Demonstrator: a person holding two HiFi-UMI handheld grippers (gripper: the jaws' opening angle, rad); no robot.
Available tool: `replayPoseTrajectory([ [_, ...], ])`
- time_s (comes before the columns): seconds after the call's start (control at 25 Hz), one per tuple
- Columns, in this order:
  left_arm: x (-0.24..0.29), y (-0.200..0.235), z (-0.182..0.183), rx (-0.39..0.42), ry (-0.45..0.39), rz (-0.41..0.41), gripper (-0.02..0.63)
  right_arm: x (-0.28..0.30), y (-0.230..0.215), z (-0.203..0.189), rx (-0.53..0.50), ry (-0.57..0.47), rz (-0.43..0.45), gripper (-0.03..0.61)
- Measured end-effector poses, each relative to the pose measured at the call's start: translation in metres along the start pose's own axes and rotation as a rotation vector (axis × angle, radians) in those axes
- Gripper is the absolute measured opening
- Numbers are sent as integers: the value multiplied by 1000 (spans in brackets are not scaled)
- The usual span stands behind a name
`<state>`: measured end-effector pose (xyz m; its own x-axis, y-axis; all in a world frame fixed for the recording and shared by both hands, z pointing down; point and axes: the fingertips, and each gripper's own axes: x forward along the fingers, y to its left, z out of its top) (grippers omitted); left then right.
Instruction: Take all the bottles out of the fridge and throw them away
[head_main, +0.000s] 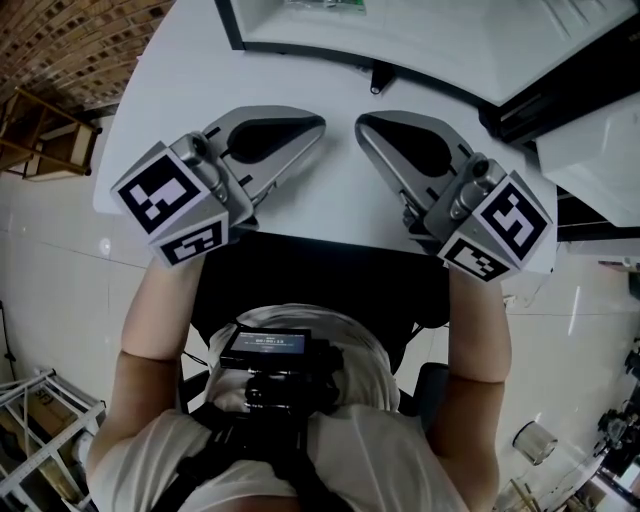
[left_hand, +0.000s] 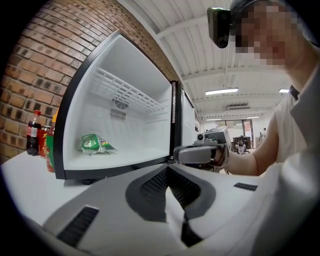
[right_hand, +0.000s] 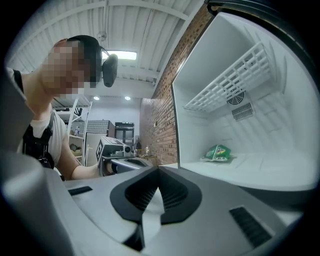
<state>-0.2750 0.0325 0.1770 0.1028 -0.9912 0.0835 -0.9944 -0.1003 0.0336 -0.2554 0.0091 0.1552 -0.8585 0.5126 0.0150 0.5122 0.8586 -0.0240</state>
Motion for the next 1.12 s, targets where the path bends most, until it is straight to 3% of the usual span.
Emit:
replayPoseTrajectory([
  [0.6, 6, -2, 3, 0, -13, 18, 12, -10, 0, 0, -16, 1, -9, 0],
  [0.76, 8, 0, 0, 44, -3, 32, 12, -9, -7, -6, -51, 57, -53, 0],
  [0.92, 14, 1, -5, 42, 24, 16, 12, -5, -24, -13, -167, 152, -128, 11],
  [1.12, 28, 11, -18, 3, 99, 53, 12, 4, -53, -21, -494, 421, -201, 15],
])
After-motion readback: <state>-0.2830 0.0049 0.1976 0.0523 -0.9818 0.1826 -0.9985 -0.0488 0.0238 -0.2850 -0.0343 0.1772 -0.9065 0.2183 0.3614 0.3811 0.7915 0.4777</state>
